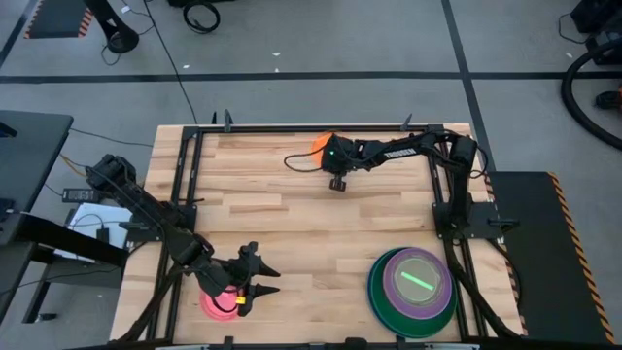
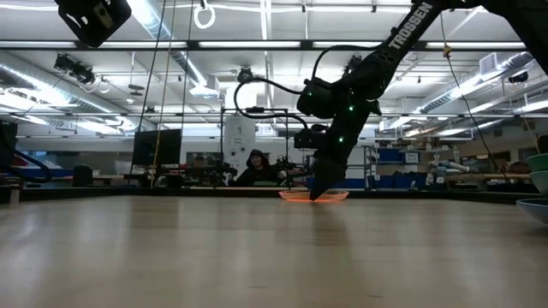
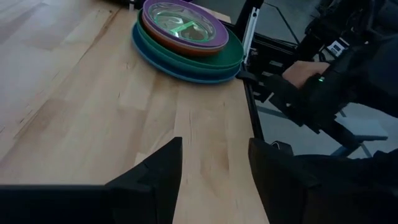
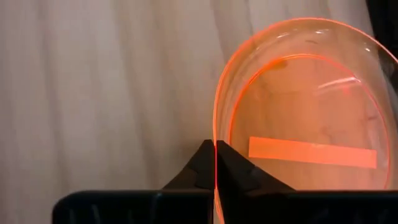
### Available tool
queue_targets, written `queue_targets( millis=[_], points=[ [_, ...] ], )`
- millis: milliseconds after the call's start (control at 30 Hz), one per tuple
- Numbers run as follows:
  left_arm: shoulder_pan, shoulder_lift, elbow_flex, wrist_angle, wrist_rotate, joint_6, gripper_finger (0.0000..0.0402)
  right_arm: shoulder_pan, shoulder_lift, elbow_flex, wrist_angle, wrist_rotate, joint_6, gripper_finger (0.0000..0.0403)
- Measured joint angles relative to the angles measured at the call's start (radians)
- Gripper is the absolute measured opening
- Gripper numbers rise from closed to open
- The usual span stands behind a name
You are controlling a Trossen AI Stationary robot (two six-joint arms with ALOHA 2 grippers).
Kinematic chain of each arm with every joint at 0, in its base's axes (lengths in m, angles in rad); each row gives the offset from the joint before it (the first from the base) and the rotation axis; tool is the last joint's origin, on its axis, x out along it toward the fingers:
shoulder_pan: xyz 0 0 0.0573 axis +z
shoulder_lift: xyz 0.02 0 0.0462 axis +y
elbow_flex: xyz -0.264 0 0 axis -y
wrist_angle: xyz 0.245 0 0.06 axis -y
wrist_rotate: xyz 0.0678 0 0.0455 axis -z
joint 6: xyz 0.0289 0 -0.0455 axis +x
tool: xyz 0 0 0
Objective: Stack plastic plates
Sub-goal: Stack the light orange plate on top of the light green plate
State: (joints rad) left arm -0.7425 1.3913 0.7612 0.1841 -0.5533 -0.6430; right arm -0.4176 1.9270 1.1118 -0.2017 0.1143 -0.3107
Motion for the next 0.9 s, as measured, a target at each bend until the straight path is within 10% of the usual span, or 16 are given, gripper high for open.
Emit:
queue_targets(
  millis=[467,900],
  points=[
    [-0.002,0.0,0.0,0.0,0.002,-0.102,0.019,0.198,0.002,0.164,-0.179,0.118,0.069,0.0005],
    [-0.008,0.0,0.0,-0.001,0.002,-0.104,0.019,0.641,-0.001,0.546,-0.703,0.374,0.377,0.0003]
  ],
)
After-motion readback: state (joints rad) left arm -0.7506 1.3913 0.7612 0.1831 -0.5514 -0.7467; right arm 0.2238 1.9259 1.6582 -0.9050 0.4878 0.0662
